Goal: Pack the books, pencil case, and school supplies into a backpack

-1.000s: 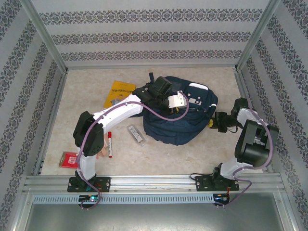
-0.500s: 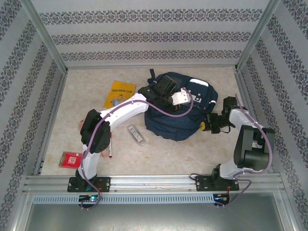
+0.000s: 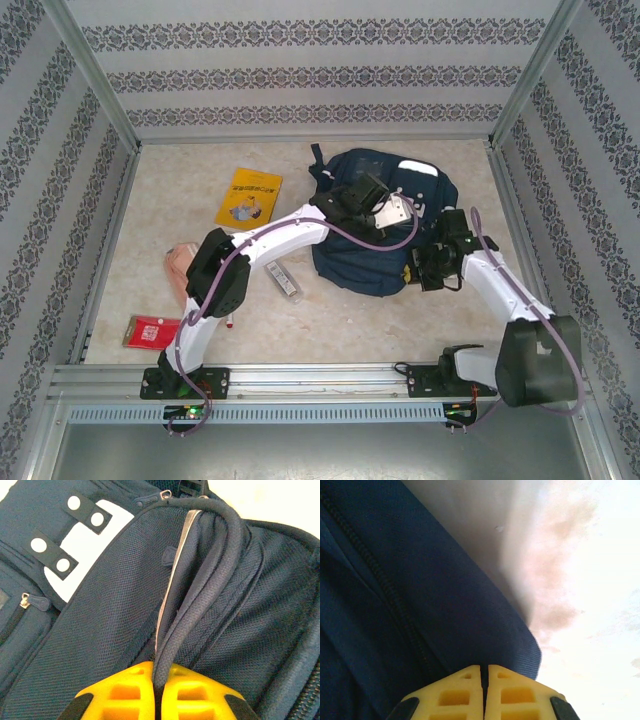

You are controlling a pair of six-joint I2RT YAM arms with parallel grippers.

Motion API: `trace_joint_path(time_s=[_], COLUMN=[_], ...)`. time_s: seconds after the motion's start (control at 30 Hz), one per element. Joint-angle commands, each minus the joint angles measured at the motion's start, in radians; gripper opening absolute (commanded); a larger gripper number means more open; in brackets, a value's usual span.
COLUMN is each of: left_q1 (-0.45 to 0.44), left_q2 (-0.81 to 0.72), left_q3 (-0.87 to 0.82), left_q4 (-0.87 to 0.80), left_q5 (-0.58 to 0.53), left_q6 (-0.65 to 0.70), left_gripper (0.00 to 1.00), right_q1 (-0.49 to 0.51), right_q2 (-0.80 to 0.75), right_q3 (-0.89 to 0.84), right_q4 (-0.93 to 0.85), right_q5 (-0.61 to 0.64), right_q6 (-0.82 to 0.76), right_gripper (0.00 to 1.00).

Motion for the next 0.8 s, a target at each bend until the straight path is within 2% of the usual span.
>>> trace_joint_path(time_s=[0.0,0.1,0.2,0.37,0.5,0.63,0.77], left_q1=[-0.005,-0.005,-0.005,-0.005,0.013,0.040,0.066], left_q2=[0.029,0.039,0.048,0.043,0.010,-0.015,-0.025], left_q3=[0.030,0.029,0.022,-0.020,-0.083,-0.115,-0.114], left_q4=[0.118,0.118,0.119,0.123,0.135,0.132,0.128], left_q5=[-0.071,-0.063,-0.036,0.028,0.032,0.078,0.129], left_q6=[-0.075,-0.099,-0.124,-0.146,-0.126,-0.081,-0.059], left_gripper=[0.00,0.00,0.00,0.00,0.00,0.00,0.00], right_q1=[0.101,0.176,0.230,0.255,0.249,0.229,0.219], right_q2=[-0.100,-0.147,-0.145,-0.119,-0.159,-0.218,-0.288], right_q3=[-0.072,-0.139,-0.151,-0.142,-0.208,-0.273,-0.303], right_q4=[-0.081,-0.015,0.020,-0.008,-0.004,0.107,0.172], right_q5=[0.073,0.088,0.092,0.061,0.064,0.032,-0.003], right_q6=[0.143,0.248,0.286,0.259,0.216,0.057,-0.061], right_gripper=[0.00,0.00,0.01,0.22,0.29,0.40,0.40])
